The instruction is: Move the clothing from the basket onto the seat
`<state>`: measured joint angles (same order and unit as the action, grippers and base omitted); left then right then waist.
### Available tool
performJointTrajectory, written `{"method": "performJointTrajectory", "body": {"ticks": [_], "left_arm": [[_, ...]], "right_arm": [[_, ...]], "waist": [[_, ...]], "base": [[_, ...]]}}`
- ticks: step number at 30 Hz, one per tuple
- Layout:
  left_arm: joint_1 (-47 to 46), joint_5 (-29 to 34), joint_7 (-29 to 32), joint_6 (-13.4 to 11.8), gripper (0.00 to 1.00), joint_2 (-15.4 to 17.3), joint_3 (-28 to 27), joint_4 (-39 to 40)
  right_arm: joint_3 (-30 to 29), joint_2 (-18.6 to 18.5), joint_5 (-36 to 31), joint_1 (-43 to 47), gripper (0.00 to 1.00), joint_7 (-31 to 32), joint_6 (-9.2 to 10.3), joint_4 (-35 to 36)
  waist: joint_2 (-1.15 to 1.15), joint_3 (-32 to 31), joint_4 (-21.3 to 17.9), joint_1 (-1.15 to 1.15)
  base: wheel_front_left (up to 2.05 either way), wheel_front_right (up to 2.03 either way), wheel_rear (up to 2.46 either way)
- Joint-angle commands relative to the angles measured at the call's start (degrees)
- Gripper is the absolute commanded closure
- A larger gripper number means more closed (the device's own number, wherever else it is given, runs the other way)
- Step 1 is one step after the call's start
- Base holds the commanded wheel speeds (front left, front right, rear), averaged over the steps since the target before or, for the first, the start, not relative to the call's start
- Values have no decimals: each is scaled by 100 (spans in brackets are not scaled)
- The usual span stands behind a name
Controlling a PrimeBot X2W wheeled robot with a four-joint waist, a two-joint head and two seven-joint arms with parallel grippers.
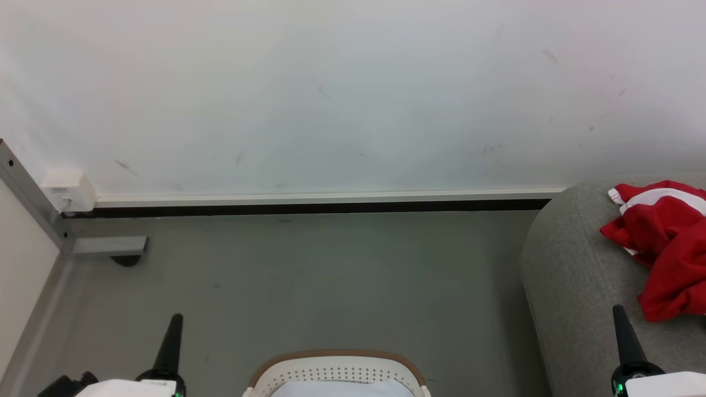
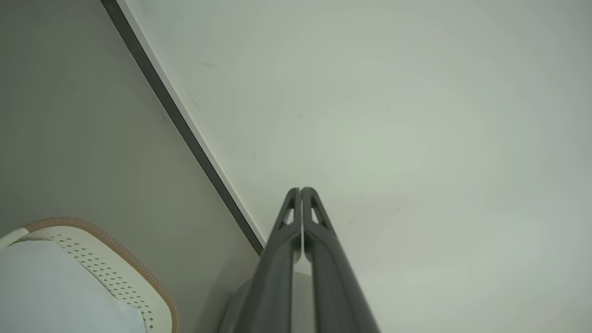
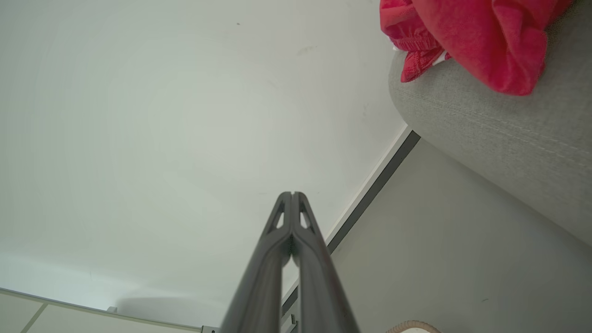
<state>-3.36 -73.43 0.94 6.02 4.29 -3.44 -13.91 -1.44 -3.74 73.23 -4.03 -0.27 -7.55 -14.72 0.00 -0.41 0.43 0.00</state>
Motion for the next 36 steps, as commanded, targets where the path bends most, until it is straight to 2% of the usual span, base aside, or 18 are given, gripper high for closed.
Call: {"method": "performJointTrajectory", "body": {"ticks": [1, 36], "left_arm": [[-104, -171, 45, 31, 100, 2, -51, 33], [-271, -1553, 464, 137, 100, -110, -272, -5]], "right_arm": [[-40, -45, 172, -103, 100, 37, 7, 63], [-332, -18, 1632, -200, 100, 486, 11, 88]], "waist": [[0, 2, -1, 0], [0, 45, -33, 0]], "base": [[0, 0, 0], [0, 0, 0]]}}
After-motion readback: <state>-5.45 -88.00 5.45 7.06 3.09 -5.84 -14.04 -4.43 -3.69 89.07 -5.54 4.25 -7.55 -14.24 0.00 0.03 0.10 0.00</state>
